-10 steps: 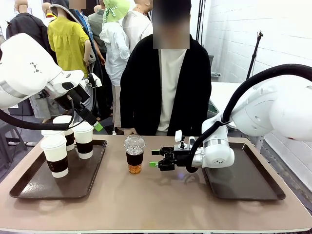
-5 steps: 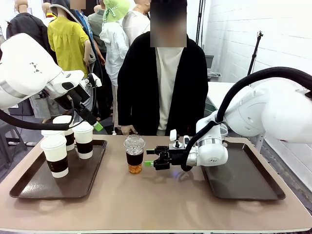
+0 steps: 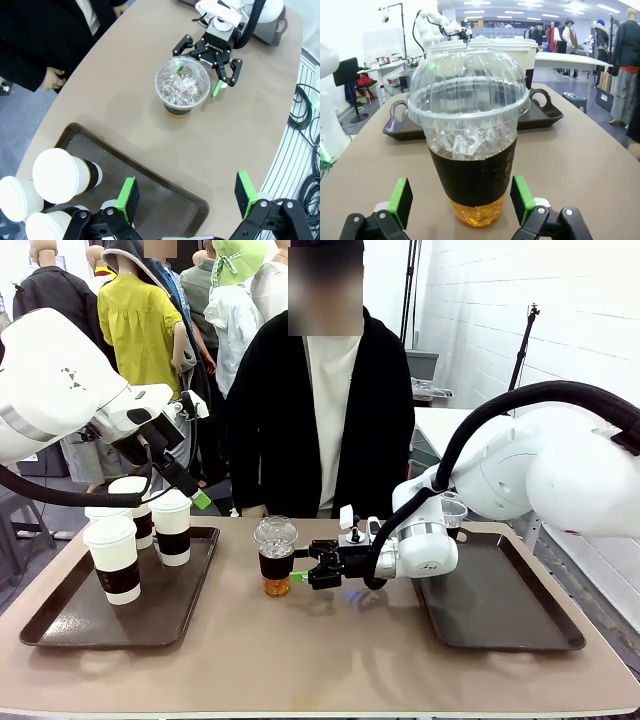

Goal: Distribute the coffee onto the tray.
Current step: Pick up another iced Americano from the middle of the table and place it on the right Handle tray.

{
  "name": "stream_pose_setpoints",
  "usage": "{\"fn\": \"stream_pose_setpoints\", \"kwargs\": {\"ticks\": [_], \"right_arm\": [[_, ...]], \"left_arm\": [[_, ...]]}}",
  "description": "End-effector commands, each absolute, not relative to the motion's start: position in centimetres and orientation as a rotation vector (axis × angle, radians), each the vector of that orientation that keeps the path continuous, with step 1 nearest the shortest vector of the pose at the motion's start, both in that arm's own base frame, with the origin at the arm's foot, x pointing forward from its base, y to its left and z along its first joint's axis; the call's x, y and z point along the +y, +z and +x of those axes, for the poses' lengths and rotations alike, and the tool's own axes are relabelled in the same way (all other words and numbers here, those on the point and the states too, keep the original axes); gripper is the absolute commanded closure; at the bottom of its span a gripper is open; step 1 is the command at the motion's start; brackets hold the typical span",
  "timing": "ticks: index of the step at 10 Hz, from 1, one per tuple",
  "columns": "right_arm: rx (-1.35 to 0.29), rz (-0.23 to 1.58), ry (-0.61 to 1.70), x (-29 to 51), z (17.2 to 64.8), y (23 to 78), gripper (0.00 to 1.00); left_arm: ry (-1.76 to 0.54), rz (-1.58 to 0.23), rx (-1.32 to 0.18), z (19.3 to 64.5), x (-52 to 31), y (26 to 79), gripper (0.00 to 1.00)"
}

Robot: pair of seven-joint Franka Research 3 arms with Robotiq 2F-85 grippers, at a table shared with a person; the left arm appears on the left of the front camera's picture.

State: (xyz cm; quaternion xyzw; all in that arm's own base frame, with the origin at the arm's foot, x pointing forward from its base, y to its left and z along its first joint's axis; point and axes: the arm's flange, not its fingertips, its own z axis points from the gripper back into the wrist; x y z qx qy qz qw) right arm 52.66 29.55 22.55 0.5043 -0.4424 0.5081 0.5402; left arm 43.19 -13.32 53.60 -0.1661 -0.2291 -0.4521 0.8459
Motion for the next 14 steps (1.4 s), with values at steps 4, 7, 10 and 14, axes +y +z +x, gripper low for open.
{"fn": "stream_pose_setpoints", "kwargs": {"ticks": [4,7,10,14], "right_arm": [[-1.007,1.244,1.241,32.1,54.0,22.7,0.0],[-0.96,1.265,1.259,33.3,54.3,22.6,0.0],[-0.958,1.278,1.241,34.5,54.7,22.6,0.0],[-0.976,1.273,1.214,35.6,55.1,22.4,0.0]], "left_arm": [[-0.962,-0.366,-0.483,43.2,-13.0,53.6,0.0],[-0.962,-0.366,-0.483,43.2,-13.0,53.6,0.0],[-0.962,-0.366,-0.483,43.2,-13.0,53.6,0.0],[-0.962,-0.366,-0.483,43.2,-13.0,53.6,0.0]]}}
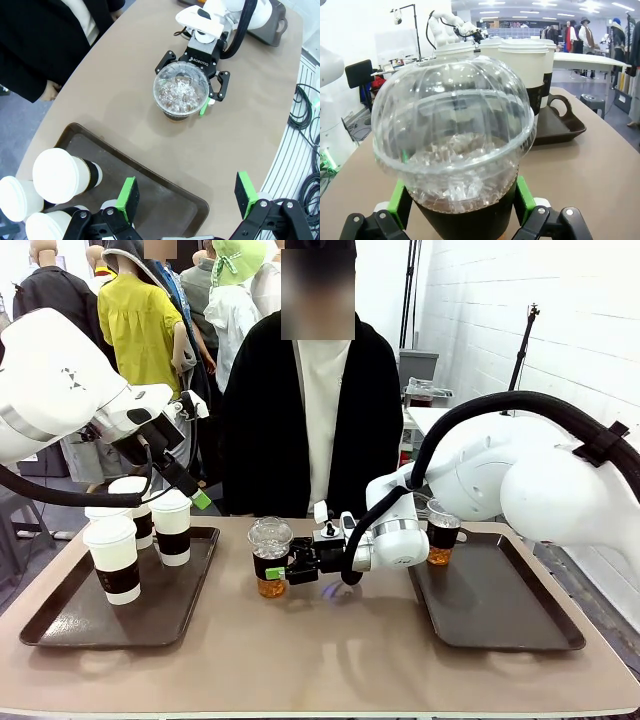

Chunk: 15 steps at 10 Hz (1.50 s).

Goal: Distribute the coffee onto the tray.
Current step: Pick up another iced Americano from the middle of the table and place it on the right Handle tray.

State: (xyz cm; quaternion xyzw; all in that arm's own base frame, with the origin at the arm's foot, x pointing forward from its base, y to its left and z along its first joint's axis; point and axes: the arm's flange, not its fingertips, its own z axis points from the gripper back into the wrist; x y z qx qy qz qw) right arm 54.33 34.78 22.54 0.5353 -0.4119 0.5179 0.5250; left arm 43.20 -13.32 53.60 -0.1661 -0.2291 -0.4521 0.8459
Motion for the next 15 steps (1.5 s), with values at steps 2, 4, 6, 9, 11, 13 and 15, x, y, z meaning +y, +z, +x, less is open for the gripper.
{"fn": "stream_pose_setpoints", "kwargs": {"ticks": [2,4,6,9,11,13,15], "right_arm": [[-0.961,1.279,1.201,35.6,54.9,22.4,0.2],[-0.981,1.284,1.196,35.3,54.9,22.4,0.38],[-0.993,1.285,1.202,35.1,54.7,22.8,0.38],[-0.992,1.299,1.193,34.2,54.1,24.4,0.38],[-1.008,1.243,1.192,32.0,52.8,28.1,0.38],[-1.041,1.192,1.182,28.9,51.0,31.5,0.38],[-1.044,1.177,1.155,25.2,48.8,34.0,0.38]], "left_arm": [[-0.962,-0.366,-0.483,43.2,-13.0,53.6,0.0],[-0.962,-0.366,-0.483,43.2,-13.0,53.6,0.0],[-0.962,-0.366,-0.483,43.2,-13.0,53.6,0.0],[-0.962,-0.366,-0.483,43.2,-13.0,53.6,0.0],[-0.962,-0.366,-0.483,43.2,-13.0,53.6,0.0],[-0.962,-0.366,-0.483,43.2,-13.0,53.6,0.0],[-0.962,-0.366,-0.483,43.2,-13.0,53.6,0.0]]}}
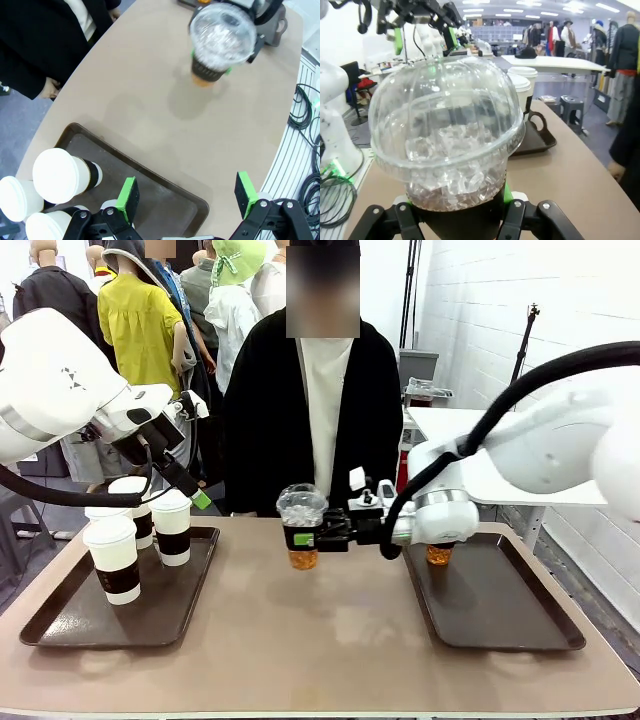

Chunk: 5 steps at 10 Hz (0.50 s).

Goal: Distribute the coffee onto the tray.
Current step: Pick up another iced Americano from the middle of the table and place it on the right Handle tray.

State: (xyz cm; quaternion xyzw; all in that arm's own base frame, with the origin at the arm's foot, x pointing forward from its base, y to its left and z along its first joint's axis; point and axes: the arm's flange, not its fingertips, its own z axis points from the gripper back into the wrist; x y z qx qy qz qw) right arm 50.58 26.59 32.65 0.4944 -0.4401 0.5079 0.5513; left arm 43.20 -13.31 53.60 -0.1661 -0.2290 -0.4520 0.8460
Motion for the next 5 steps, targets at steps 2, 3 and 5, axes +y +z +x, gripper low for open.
{"fn": "stream_pose_setpoints", "kwargs": {"ticks": [2,3,5], "right_arm": [[-1.075,1.145,1.145,21.2,46.6,35.4,0.38],[-1.088,1.131,1.147,19.5,45.7,35.7,0.38],[-1.114,1.119,1.126,17.2,44.2,36.1,0.38]], "left_arm": [[-0.962,-0.366,-0.483,43.2,-13.0,53.6,0.0],[-0.962,-0.366,-0.483,43.2,-13.0,53.6,0.0],[-0.962,-0.366,-0.483,43.2,-13.0,53.6,0.0]]}}
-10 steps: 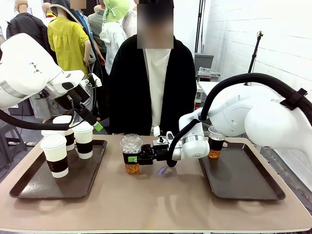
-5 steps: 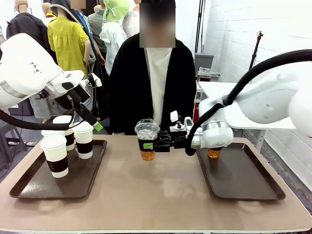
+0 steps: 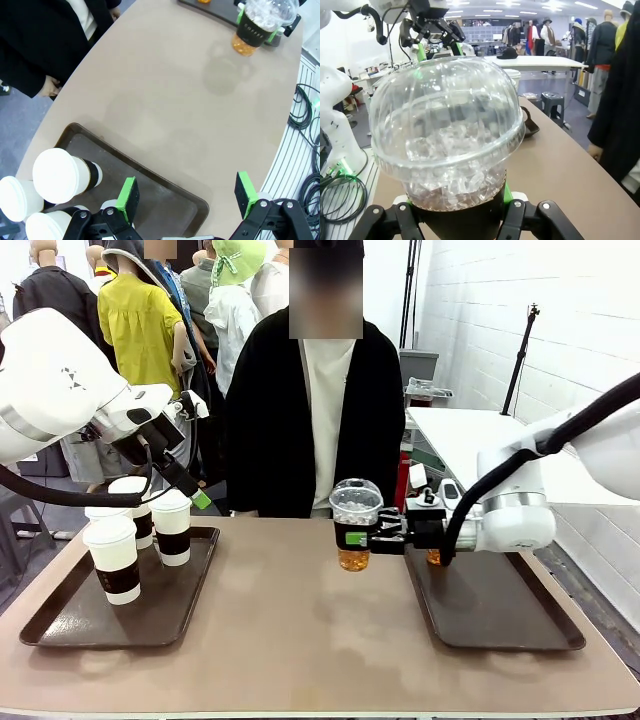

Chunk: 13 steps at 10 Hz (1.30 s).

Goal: Distribute the coffee onto the tray.
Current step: Pick up another iced Americano from the middle of the table and place it on the right Handle tray.

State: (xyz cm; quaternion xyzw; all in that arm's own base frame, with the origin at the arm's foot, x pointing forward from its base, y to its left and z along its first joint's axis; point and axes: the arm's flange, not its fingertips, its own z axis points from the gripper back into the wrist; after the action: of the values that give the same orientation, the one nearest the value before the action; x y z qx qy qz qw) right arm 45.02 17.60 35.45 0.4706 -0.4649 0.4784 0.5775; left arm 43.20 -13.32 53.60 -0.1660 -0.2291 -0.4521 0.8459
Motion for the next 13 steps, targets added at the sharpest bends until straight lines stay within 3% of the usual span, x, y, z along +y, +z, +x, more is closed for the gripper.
{"fn": "stream_pose_setpoints", "kwargs": {"ticks": [1,8,13], "right_arm": [[-1.12,1.122,1.12,17.0,44.0,35.8,0.38],[-1.084,1.098,1.106,16.8,44.1,35.0,0.38],[-1.088,1.069,1.086,7.1,43.8,35.8,0.38]], "left_arm": [[-0.962,-0.366,-0.483,43.2,-13.0,53.6,0.0],[-0.962,-0.366,-0.483,43.2,-13.0,53.6,0.0],[-0.962,-0.366,-0.483,43.2,-13.0,53.6,0.0]]}}
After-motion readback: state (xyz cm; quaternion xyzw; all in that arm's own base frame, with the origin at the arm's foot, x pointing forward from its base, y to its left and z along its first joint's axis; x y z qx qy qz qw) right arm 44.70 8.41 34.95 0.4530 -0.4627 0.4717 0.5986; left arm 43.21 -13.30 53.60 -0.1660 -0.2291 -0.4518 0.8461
